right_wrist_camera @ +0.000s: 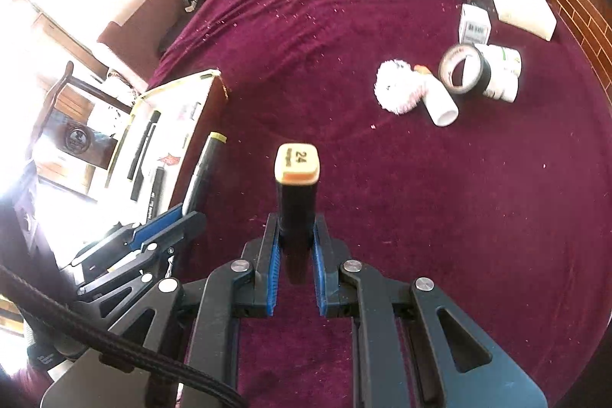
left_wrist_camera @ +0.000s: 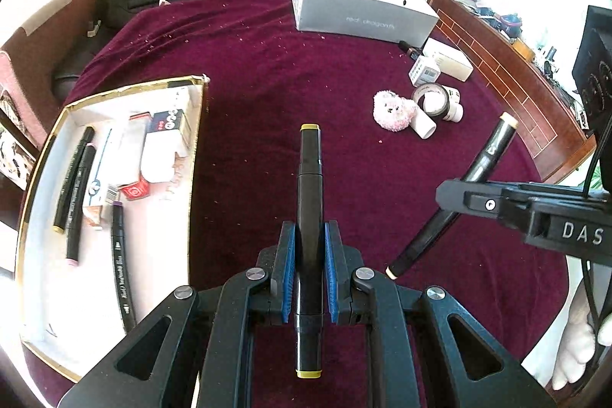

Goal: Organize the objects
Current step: 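Lift both held markers and carry them toward the white tray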

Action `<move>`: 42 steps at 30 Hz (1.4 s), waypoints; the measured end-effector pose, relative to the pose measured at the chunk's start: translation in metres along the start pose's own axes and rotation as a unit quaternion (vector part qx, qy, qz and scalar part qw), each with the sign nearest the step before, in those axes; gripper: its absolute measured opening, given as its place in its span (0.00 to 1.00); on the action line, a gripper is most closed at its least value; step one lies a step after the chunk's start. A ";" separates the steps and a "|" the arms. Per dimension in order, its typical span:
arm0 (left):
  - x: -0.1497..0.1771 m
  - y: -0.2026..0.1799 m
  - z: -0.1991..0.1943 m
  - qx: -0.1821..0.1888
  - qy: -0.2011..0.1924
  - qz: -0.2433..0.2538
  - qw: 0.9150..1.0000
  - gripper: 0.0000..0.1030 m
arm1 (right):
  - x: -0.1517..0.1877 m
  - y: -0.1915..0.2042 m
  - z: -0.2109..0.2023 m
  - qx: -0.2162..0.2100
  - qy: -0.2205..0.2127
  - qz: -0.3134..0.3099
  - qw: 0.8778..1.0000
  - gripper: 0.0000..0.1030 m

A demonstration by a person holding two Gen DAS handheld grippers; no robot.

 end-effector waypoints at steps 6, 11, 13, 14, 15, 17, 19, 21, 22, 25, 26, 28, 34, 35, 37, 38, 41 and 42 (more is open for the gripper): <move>0.004 0.006 -0.012 -0.004 -0.009 -0.002 1.000 0.11 | -0.002 0.011 -0.009 -0.001 -0.010 -0.006 1.000 0.12; 0.007 0.011 -0.021 -0.004 -0.015 -0.005 1.000 0.11 | -0.002 0.021 -0.016 -0.004 -0.016 -0.014 1.000 0.12; 0.008 0.012 -0.024 -0.003 -0.018 -0.007 1.000 0.11 | -0.001 0.027 -0.018 -0.005 -0.019 -0.018 1.000 0.12; 0.009 0.013 -0.026 -0.002 -0.019 -0.008 1.000 0.11 | -0.001 0.029 -0.019 -0.005 -0.020 -0.019 1.000 0.12; 0.010 0.014 -0.028 -0.001 -0.020 -0.009 1.000 0.11 | -0.001 0.031 -0.020 -0.006 -0.021 -0.021 1.000 0.12; 0.013 0.016 -0.031 0.001 -0.022 -0.011 1.000 0.11 | -0.001 0.036 -0.022 -0.007 -0.023 -0.026 0.999 0.12; 0.015 0.017 -0.034 0.002 -0.024 -0.013 1.000 0.11 | -0.001 0.041 -0.024 -0.009 -0.024 -0.031 0.999 0.12; 0.018 0.018 -0.038 0.004 -0.025 -0.017 1.000 0.11 | -0.001 0.046 -0.025 -0.011 -0.026 -0.036 0.999 0.12; 0.020 0.019 -0.040 0.007 -0.027 -0.019 0.999 0.11 | -0.001 0.049 -0.027 -0.012 -0.027 -0.039 0.999 0.12; 0.027 0.019 -0.049 0.012 -0.031 -0.024 0.999 0.11 | -0.001 0.058 -0.030 -0.017 -0.030 -0.048 0.998 0.12; 0.032 0.018 -0.053 0.016 -0.031 -0.025 0.999 0.11 | 0.000 0.060 -0.031 -0.018 -0.030 -0.051 0.998 0.12; 0.039 0.017 -0.061 0.023 -0.034 -0.024 0.999 0.11 | 0.001 0.065 -0.032 -0.021 -0.029 -0.058 0.998 0.12; 0.069 0.019 -0.082 0.045 -0.037 -0.014 0.998 0.11 | 0.007 0.077 -0.035 -0.032 -0.025 -0.068 0.997 0.12; 0.073 0.020 -0.086 0.047 -0.038 -0.015 0.998 0.11 | 0.008 0.079 -0.034 -0.034 -0.023 -0.069 0.997 0.12; 0.077 0.021 -0.091 0.048 -0.042 -0.014 0.998 0.11 | 0.009 0.084 -0.034 -0.037 -0.021 -0.072 0.996 0.12; 0.077 0.022 -0.093 0.049 -0.045 -0.013 0.998 0.11 | 0.009 0.087 -0.033 -0.039 -0.020 -0.075 0.996 0.12; 0.077 0.020 -0.098 0.052 -0.052 -0.008 0.997 0.11 | 0.010 0.095 -0.032 -0.042 -0.017 -0.081 0.996 0.12; 0.078 0.020 -0.098 0.053 -0.053 -0.006 0.997 0.11 | 0.011 0.097 -0.032 -0.043 -0.016 -0.082 0.996 0.12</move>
Point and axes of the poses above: each gripper's, at about its wrist camera, not at the fingertips, and z roughly the way its jaws point, y to its left, x to its underside, the point moved 4 cm from there along z, roughly the way its jaws point, and after that the axes turned 6 degrees about -z, right-handed, at the moved point
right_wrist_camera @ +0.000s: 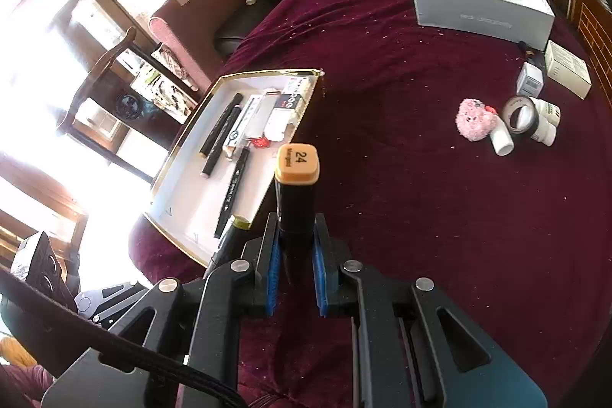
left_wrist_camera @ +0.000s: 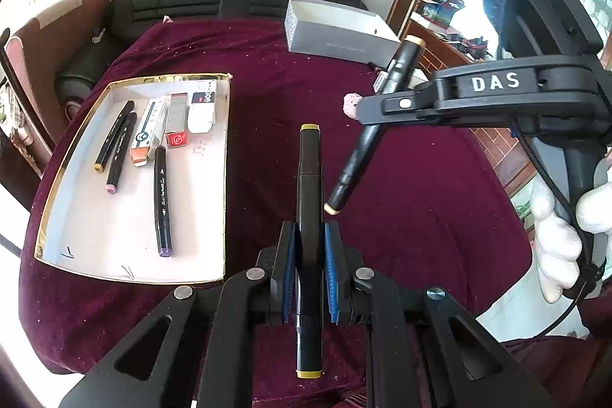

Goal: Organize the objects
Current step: 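Lift both held markers and carry them toward the white tray, then lower both markers into the tray beside the others and open both grippers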

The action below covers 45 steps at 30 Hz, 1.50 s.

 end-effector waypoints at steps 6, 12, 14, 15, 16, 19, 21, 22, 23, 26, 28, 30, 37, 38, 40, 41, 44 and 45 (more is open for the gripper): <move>0.003 -0.003 0.000 0.016 -0.001 0.003 1.000 0.11 | 0.000 0.008 0.003 -0.002 0.006 -0.003 1.000 0.12; 0.003 -0.004 0.002 0.035 -0.003 0.001 0.999 0.11 | -0.001 0.009 0.003 0.005 0.015 -0.002 1.000 0.12; 0.004 -0.002 0.002 0.039 -0.003 -0.002 0.999 0.11 | -0.002 0.010 0.004 0.008 0.017 -0.002 1.000 0.12; 0.003 -0.001 0.002 0.039 -0.003 -0.003 0.999 0.11 | -0.002 0.011 0.005 0.008 0.018 -0.001 1.000 0.12; 0.003 0.001 0.002 0.039 -0.003 -0.005 0.999 0.11 | -0.003 0.013 0.007 0.007 0.019 -0.001 1.000 0.12; 0.002 0.013 -0.001 0.036 -0.005 -0.017 0.999 0.11 | -0.006 0.019 0.012 0.003 0.022 -0.003 1.000 0.12; 0.000 0.027 -0.003 0.030 -0.006 -0.031 0.999 0.11 | -0.008 0.024 0.015 0.000 0.024 -0.005 1.000 0.12; 0.000 0.033 -0.004 0.027 -0.006 -0.038 0.999 0.11 | -0.009 0.027 0.018 -0.003 0.025 -0.007 1.000 0.12; -0.001 0.042 -0.005 0.022 -0.007 -0.046 0.999 0.11 | -0.010 0.030 0.021 -0.005 0.025 -0.007 1.000 0.12; -0.004 0.072 -0.009 0.002 -0.010 -0.070 0.998 0.11 | -0.013 0.038 0.029 -0.012 0.027 -0.008 1.000 0.13; -0.005 0.085 -0.010 -0.011 -0.012 -0.076 0.997 0.11 | -0.016 0.045 0.034 -0.017 0.029 -0.010 0.999 0.13; -0.007 0.101 -0.009 -0.029 -0.012 -0.083 0.996 0.11 | -0.019 0.052 0.041 -0.020 0.032 -0.012 0.999 0.13; -0.012 0.155 0.010 -0.081 0.002 -0.102 0.991 0.11 | -0.021 0.070 0.080 -0.041 0.071 -0.011 0.997 0.13; -0.014 0.162 0.015 -0.087 0.006 -0.103 0.991 0.11 | -0.021 0.071 0.085 -0.045 0.077 -0.008 0.996 0.13; -0.015 0.171 0.021 -0.097 0.012 -0.102 0.990 0.11 | -0.020 0.074 0.098 -0.054 0.088 -0.001 0.995 0.13; -0.015 0.176 0.024 -0.100 0.015 -0.101 0.990 0.11 | -0.020 0.075 0.102 -0.057 0.092 0.003 0.994 0.13; -0.017 0.186 0.033 -0.104 0.025 -0.099 0.989 0.11 | -0.021 0.078 0.116 -0.059 0.103 0.010 0.993 0.13; -0.017 0.188 0.036 -0.104 0.029 -0.098 0.989 0.11 | -0.022 0.079 0.120 -0.058 0.105 0.011 0.993 0.13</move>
Point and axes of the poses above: each gripper's, at about its wrist camera, not at the fingertips, and z roughly the way its jaws point, y to its left, x to its underside, the point moved 4 cm from there along z, roughly the way its jaws point, and after that the axes turned 6 degrees about -z, right-handed, at the moved point
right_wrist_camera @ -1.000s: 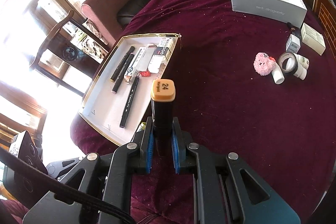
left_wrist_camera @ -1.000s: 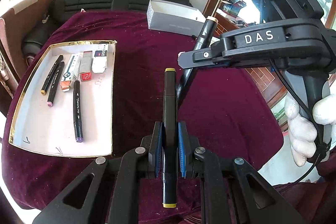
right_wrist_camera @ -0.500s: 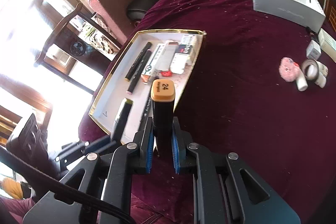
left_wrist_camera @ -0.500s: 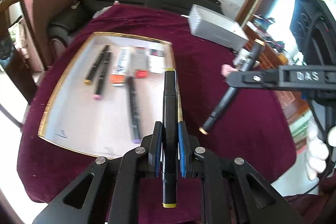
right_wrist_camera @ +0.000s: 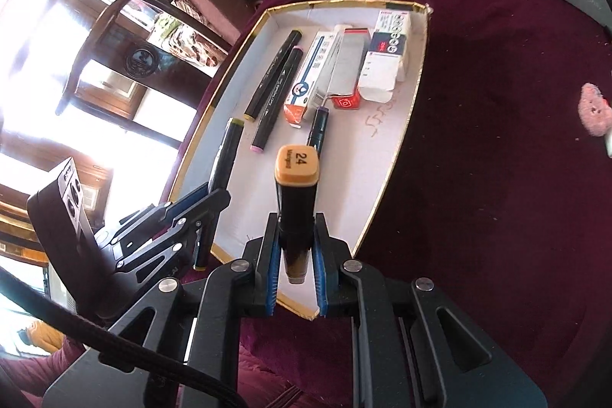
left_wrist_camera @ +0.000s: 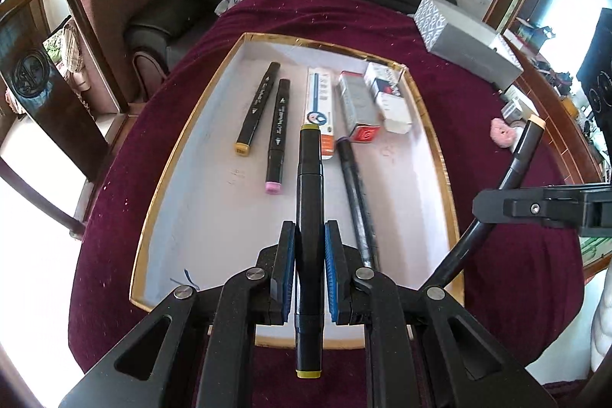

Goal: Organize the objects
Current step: 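Lower both markers into the tray beside the others and open both grippers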

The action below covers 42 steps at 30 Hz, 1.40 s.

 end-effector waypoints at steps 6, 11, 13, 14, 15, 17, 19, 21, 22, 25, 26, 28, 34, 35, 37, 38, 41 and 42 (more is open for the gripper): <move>-0.002 0.001 0.017 -0.001 0.024 0.014 1.000 0.11 | -0.009 -0.002 0.021 0.013 0.014 0.012 1.000 0.13; -0.004 0.000 0.031 -0.002 0.038 0.025 0.999 0.11 | -0.017 -0.010 0.034 0.026 0.018 0.029 0.999 0.13; -0.005 0.001 0.036 0.000 0.044 0.024 0.999 0.11 | -0.020 -0.014 0.038 0.031 0.018 0.035 0.999 0.13; -0.005 0.001 0.040 0.001 0.047 0.025 0.999 0.11 | -0.022 -0.015 0.041 0.037 0.020 0.037 0.998 0.13; -0.005 0.001 0.041 0.000 0.048 0.026 0.998 0.11 | -0.024 -0.017 0.043 0.043 0.022 0.038 0.998 0.13; -0.006 0.000 0.045 0.002 0.053 0.030 0.998 0.11 | -0.026 -0.020 0.050 0.051 0.027 0.041 0.997 0.13; -0.006 0.000 0.048 0.002 0.056 0.032 0.998 0.11 | -0.027 -0.023 0.055 0.056 0.031 0.045 0.997 0.13; -0.006 -0.001 0.051 0.002 0.060 0.033 0.998 0.11 | -0.026 -0.026 0.058 0.059 0.033 0.049 0.996 0.13; -0.006 -0.001 0.052 0.002 0.061 0.034 0.998 0.11 | -0.026 -0.029 0.060 0.062 0.036 0.052 0.996 0.13; -0.006 -0.002 0.054 0.000 0.062 0.039 0.997 0.11 | -0.025 -0.033 0.065 0.067 0.042 0.058 0.995 0.13; -0.006 -0.002 0.054 0.000 0.061 0.040 0.997 0.11 | -0.025 -0.035 0.067 0.068 0.044 0.060 0.995 0.13; -0.006 -0.002 0.054 0.001 0.062 0.041 0.997 0.11 | -0.024 -0.037 0.070 0.069 0.048 0.063 0.994 0.13; -0.008 -0.003 0.056 0.002 0.058 0.042 0.997 0.11 | -0.023 -0.037 0.069 0.068 0.048 0.069 0.994 0.13; -0.008 -0.002 0.056 0.003 0.057 0.041 0.998 0.11 | -0.023 -0.038 0.068 0.066 0.048 0.073 0.994 0.13; -0.008 -0.001 0.056 0.004 0.056 0.038 0.998 0.11 | -0.022 -0.041 0.066 0.060 0.045 0.084 0.994 0.13; -0.008 -0.001 0.056 0.005 0.056 0.036 0.998 0.11 | -0.022 -0.042 0.065 0.057 0.044 0.088 0.994 0.13; -0.009 0.000 0.056 0.008 0.053 0.031 0.998 0.11 | -0.021 -0.042 0.062 0.057 0.040 0.090 0.993 0.13; -0.009 0.000 0.056 0.009 0.053 0.029 0.998 0.11 | -0.021 -0.041 0.061 0.057 0.039 0.091 0.993 0.14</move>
Point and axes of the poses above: each gripper's, at about its wrist camera, not at the fingertips, and z roughly the way its jaws point, y to its left, x to its underside, the point moved 4 cm from there along z, roughly the way its jaws point, and after that the axes turned 6 degrees about -z, right-handed, at the moved point
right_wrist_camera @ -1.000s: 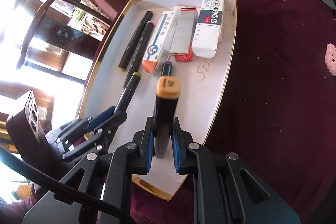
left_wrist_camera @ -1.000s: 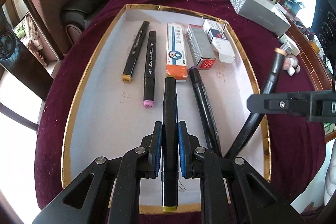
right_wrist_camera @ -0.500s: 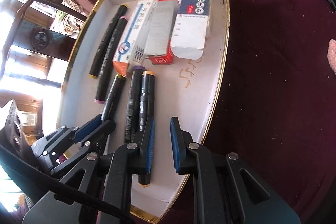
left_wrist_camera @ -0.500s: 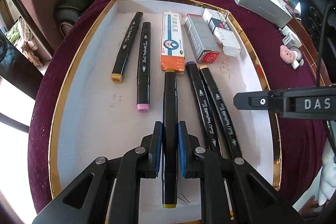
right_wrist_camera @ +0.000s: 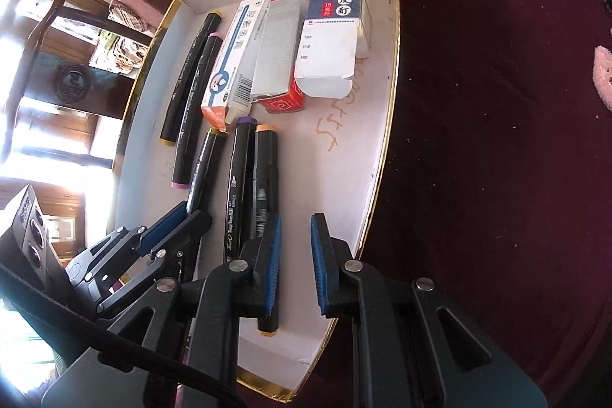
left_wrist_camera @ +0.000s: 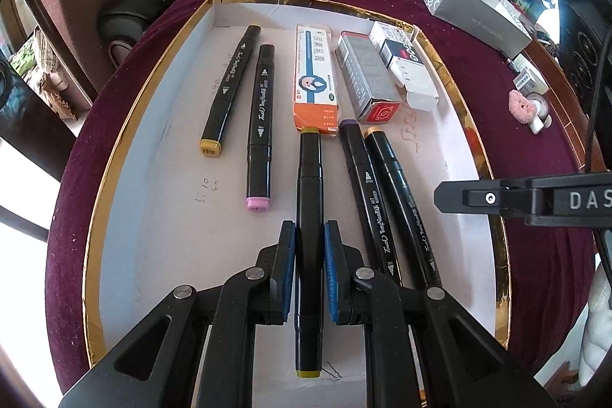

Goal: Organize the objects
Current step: 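Lower both markers into the tray beside the others and open both grippers, then withdraw both open grippers from the tray toward the tape roll and bottles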

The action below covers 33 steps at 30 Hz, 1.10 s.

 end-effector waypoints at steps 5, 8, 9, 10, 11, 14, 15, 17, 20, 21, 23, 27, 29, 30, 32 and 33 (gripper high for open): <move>0.000 0.003 0.000 0.011 0.000 -0.012 1.000 0.12 | 0.001 0.001 -0.005 -0.002 -0.003 0.006 1.000 0.20; 0.000 0.004 0.000 0.018 0.001 -0.018 1.000 0.13 | 0.002 0.003 -0.005 -0.001 -0.005 0.008 1.000 0.23; 0.000 0.004 0.000 0.019 0.002 -0.019 1.000 0.13 | 0.001 0.005 -0.004 0.000 -0.006 0.009 1.000 0.25; 0.000 0.004 -0.001 0.020 0.003 -0.019 1.000 0.14 | 0.002 0.006 -0.004 0.000 -0.006 0.010 1.000 0.26; 0.000 0.004 -0.001 0.021 0.005 -0.020 1.000 0.16 | 0.002 0.007 -0.004 -0.001 -0.006 0.012 1.000 0.26; 0.000 0.002 -0.001 0.022 0.011 -0.024 0.999 0.26 | 0.004 0.007 -0.007 -0.002 -0.010 0.016 1.000 0.27; 0.000 0.002 -0.002 0.020 0.013 -0.025 0.999 0.29 | 0.005 0.007 -0.009 -0.003 -0.012 0.018 1.000 0.28; 0.001 0.001 -0.003 0.016 0.018 -0.026 0.999 0.34 | 0.008 0.005 -0.013 0.000 -0.017 0.021 1.000 0.37; 0.003 0.000 -0.008 0.009 0.022 -0.029 0.999 0.34 | 0.008 0.004 -0.017 -0.012 -0.024 0.028 0.999 0.41; 0.004 -0.001 -0.010 0.004 0.021 -0.030 0.999 0.34 | 0.008 0.005 -0.018 -0.014 -0.025 0.028 0.999 0.41; 0.004 -0.001 -0.016 -0.003 0.018 -0.034 0.999 0.34 | 0.008 0.007 -0.019 -0.019 -0.028 0.024 0.999 0.41; 0.008 -0.009 -0.028 -0.023 0.012 -0.037 0.999 0.34 | 0.010 0.005 -0.024 -0.030 -0.030 0.018 0.999 0.41; 0.009 -0.015 -0.036 -0.035 0.006 -0.032 0.999 0.35 | 0.012 0.003 -0.029 -0.036 -0.032 0.013 0.999 0.41; 0.009 -0.018 -0.039 -0.040 0.004 -0.029 0.999 0.35 | 0.013 0.002 -0.031 -0.040 -0.033 0.012 0.999 0.41; 0.010 -0.026 -0.044 -0.047 0.003 -0.025 0.999 0.35 | 0.015 0.000 -0.036 -0.043 -0.036 0.010 0.998 0.44; 0.011 -0.029 -0.046 -0.049 0.002 -0.023 0.999 0.35 | 0.016 -0.003 -0.038 -0.041 -0.037 0.010 0.998 0.50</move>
Point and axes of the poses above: each gripper's, at about its wrist camera, not at the fingertips, and z roughly the way its jaws point, y to its left, x to its underside, the point moved 4 cm from there along z, roughly the way its jaws point, and after that the axes turned 6 degrees about -z, right-handed, at the moved point
